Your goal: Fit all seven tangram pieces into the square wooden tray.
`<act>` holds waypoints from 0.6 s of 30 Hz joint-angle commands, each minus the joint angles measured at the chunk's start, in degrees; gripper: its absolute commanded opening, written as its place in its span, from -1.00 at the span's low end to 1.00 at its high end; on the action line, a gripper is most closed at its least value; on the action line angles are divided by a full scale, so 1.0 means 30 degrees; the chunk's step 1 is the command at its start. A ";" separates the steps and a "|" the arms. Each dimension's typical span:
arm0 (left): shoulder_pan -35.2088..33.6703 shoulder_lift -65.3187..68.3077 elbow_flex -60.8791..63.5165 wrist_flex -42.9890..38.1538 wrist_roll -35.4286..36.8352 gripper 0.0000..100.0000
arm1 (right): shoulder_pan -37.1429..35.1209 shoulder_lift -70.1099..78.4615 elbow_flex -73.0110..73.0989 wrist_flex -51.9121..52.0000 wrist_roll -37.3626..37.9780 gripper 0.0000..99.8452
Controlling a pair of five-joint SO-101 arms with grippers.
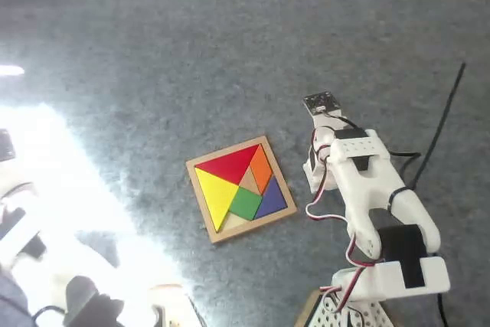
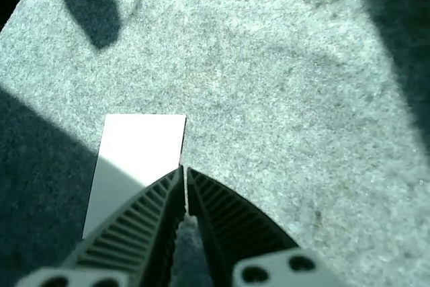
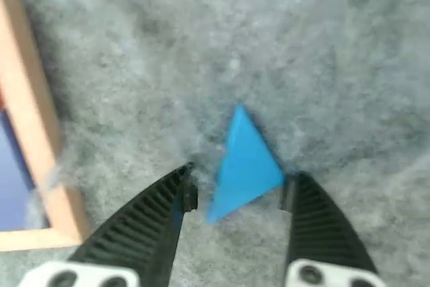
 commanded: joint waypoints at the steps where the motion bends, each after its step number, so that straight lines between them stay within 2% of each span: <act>1: -0.0088 -0.0733 -0.0454 -0.0469 -0.0205 -0.97 | -0.0073 0.0044 -0.0733 0.0044 -0.0176 -0.78; 12: -0.0088 -0.0733 -0.0484 -0.0469 -0.0205 -0.97 | -0.0132 -0.0015 -0.0821 0.0044 -0.0059 -0.82; 18: -0.0088 -0.0733 -0.0513 -0.0469 -0.0205 -0.97 | 0.0571 -0.1480 -0.1670 0.1685 0.0322 -0.80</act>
